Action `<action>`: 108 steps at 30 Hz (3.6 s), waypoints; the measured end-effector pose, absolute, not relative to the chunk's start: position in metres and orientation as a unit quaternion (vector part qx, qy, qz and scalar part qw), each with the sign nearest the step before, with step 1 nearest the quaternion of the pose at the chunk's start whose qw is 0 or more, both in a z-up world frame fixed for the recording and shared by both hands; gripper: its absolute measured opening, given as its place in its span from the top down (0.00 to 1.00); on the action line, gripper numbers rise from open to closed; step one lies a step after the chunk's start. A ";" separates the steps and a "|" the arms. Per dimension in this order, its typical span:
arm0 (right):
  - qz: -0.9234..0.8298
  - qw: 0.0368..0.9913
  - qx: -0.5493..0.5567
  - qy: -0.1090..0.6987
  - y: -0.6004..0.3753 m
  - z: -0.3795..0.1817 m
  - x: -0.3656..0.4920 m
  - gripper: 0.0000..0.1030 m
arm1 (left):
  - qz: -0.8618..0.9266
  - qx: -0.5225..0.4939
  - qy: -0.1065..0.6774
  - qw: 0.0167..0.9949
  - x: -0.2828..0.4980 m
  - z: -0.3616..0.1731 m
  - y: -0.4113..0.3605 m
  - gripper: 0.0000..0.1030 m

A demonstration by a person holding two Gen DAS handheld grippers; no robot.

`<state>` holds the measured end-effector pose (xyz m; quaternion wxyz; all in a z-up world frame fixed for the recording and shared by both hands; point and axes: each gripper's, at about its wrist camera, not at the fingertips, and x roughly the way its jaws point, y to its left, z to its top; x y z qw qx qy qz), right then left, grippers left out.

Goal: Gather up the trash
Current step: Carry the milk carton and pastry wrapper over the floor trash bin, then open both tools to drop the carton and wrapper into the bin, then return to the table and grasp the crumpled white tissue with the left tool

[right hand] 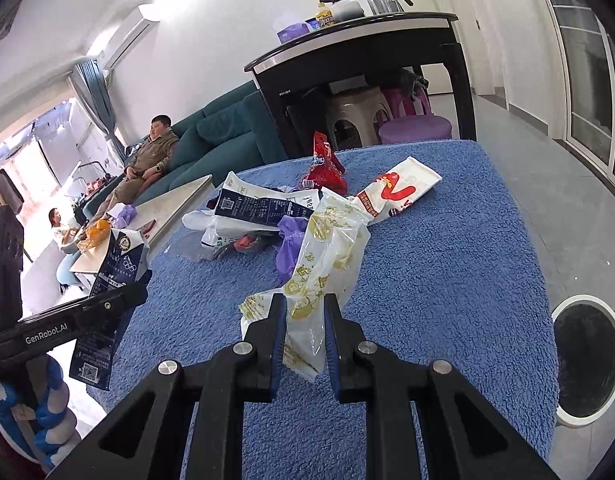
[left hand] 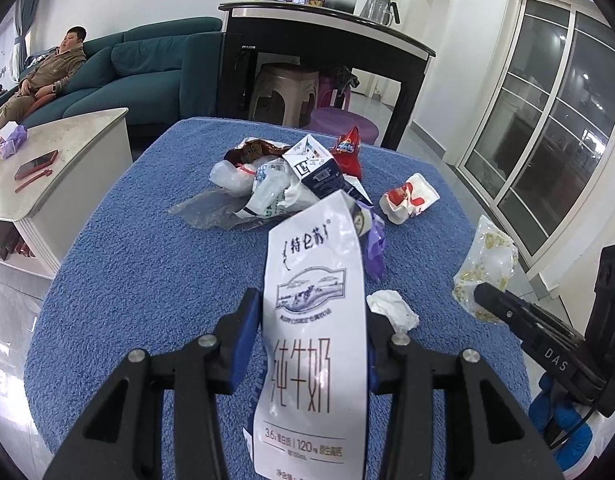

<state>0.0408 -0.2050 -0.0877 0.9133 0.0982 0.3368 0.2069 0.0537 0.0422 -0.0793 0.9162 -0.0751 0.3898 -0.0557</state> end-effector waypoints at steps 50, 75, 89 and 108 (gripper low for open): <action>-0.056 0.942 0.149 0.295 -0.435 -0.091 -0.008 0.83 | -0.294 0.101 0.385 0.869 0.126 -0.053 -0.268 0.60; -0.152 0.864 0.203 0.435 -0.567 -0.245 0.054 0.59 | -0.376 0.092 0.482 0.786 0.193 -0.153 -0.428 0.46; -0.107 0.926 0.201 0.301 -0.506 -0.107 -0.008 0.59 | -0.365 0.077 0.352 0.858 0.107 -0.048 -0.304 0.46; 0.061 0.974 0.086 0.201 -0.313 0.035 -0.038 0.57 | -0.208 0.017 0.294 0.933 0.044 -0.023 -0.025 0.31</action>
